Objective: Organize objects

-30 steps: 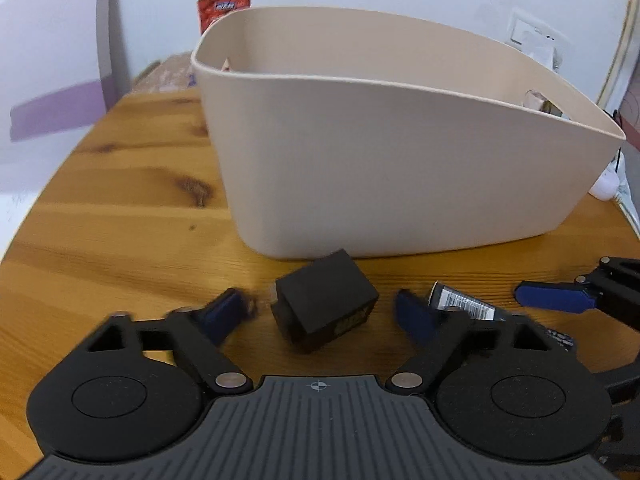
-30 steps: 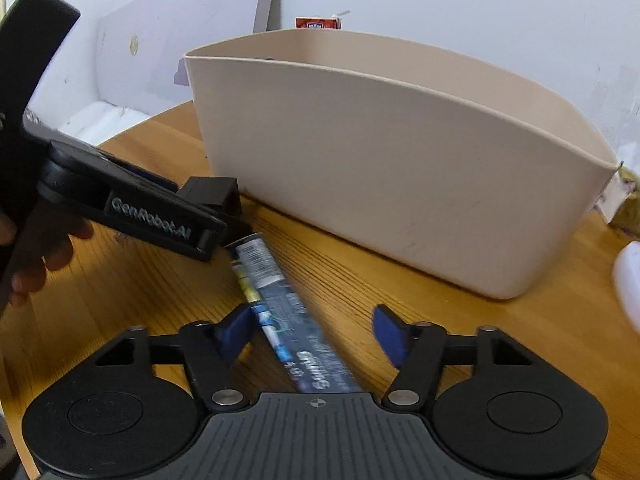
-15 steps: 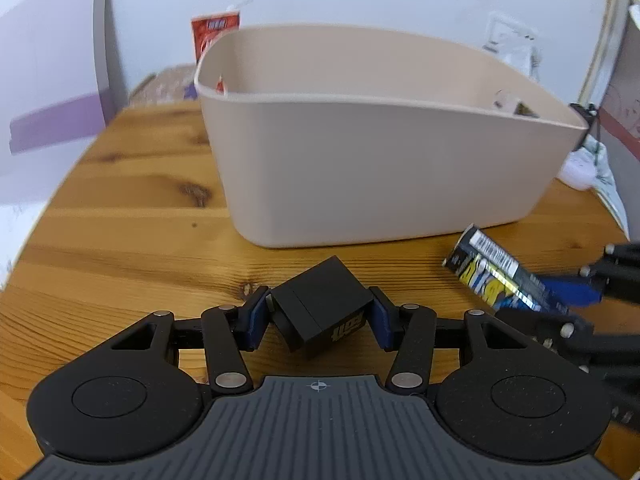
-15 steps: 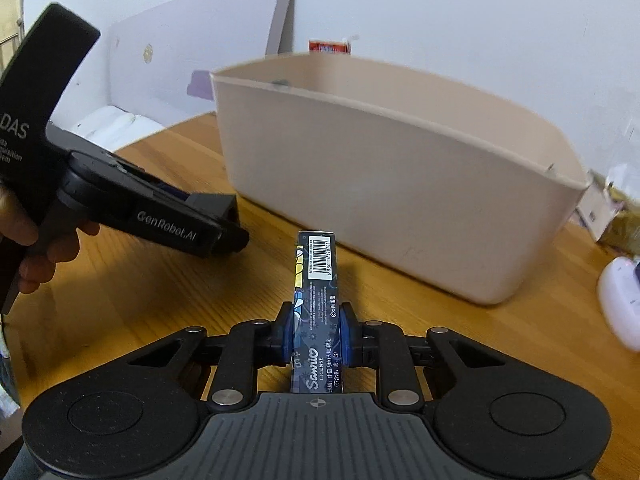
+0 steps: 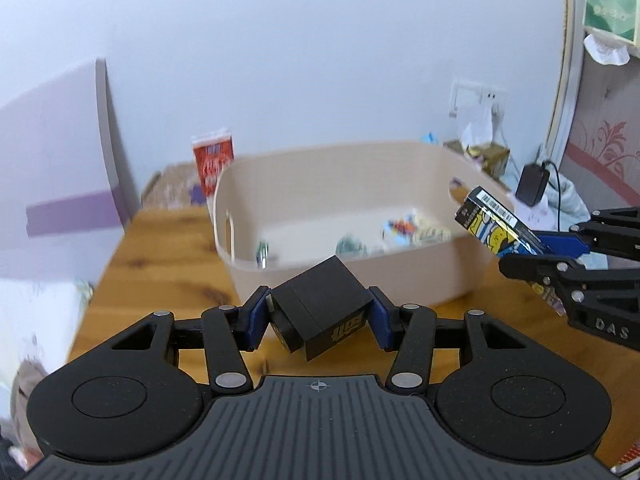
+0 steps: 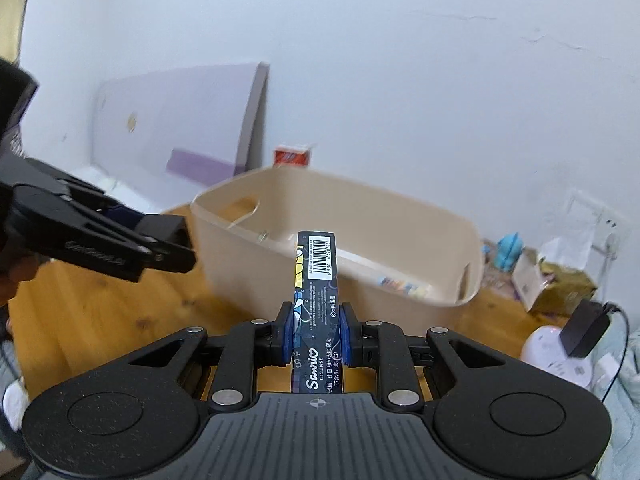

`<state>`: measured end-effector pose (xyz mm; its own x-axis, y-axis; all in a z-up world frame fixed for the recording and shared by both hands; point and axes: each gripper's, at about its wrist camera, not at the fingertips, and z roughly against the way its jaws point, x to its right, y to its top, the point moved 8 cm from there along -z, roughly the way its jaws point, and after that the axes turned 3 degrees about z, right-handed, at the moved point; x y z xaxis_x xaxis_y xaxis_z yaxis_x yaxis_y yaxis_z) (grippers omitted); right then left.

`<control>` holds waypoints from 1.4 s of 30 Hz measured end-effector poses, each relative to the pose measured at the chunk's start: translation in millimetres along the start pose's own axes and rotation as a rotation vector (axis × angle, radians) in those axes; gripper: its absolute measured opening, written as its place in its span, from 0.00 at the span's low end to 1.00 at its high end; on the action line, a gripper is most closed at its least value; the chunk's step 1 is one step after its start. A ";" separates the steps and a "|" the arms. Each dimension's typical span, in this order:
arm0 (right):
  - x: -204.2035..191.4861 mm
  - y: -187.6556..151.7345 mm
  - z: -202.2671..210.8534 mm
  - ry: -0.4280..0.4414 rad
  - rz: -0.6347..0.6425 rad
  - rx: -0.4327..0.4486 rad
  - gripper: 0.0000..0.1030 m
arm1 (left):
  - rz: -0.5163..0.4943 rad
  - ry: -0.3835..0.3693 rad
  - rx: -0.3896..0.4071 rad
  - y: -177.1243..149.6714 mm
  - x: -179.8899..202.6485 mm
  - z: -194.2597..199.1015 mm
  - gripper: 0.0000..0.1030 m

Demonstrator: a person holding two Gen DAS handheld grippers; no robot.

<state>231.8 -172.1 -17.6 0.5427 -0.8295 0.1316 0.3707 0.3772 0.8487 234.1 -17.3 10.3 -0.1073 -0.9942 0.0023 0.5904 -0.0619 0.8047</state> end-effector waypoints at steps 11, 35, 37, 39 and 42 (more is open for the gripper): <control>55.6 43.3 -23.7 -0.099 -0.100 0.032 0.21 | -0.028 0.012 0.024 67.0 16.6 -48.7 0.51; 74.7 19.6 -90.6 -0.122 -0.180 -0.128 0.69 | 0.032 0.056 -0.192 36.3 8.7 -135.7 0.81; 73.6 22.4 -81.8 -0.131 -0.178 -0.116 0.78 | 0.041 0.056 -0.189 36.1 7.7 -128.5 0.81; 71.1 24.0 -72.1 -0.141 -0.175 -0.108 0.87 | 0.039 0.056 -0.183 37.5 8.6 -121.9 0.82; 69.2 26.6 -58.6 -0.156 -0.174 -0.093 0.98 | 0.032 0.061 -0.166 38.6 8.8 -108.5 0.84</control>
<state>323.3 -195.4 -15.9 0.3448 -0.9360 0.0712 0.5196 0.2535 0.8159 342.7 -37.9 -23.0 -0.0402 -0.9991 -0.0136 0.7176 -0.0384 0.6954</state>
